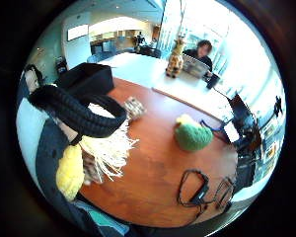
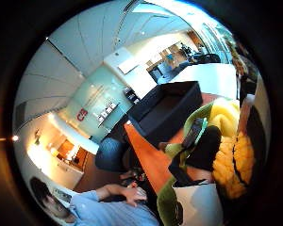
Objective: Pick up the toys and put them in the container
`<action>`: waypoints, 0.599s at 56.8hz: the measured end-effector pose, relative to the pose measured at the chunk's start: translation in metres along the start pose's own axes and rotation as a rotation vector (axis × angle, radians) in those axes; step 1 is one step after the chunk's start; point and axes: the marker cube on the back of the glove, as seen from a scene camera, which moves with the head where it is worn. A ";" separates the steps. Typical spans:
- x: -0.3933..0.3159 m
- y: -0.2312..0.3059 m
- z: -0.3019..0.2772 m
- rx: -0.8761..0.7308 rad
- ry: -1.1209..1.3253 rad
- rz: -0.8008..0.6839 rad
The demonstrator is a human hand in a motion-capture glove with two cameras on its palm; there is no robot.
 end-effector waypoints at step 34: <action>-0.164 -0.137 0.155 -0.364 -0.109 -0.018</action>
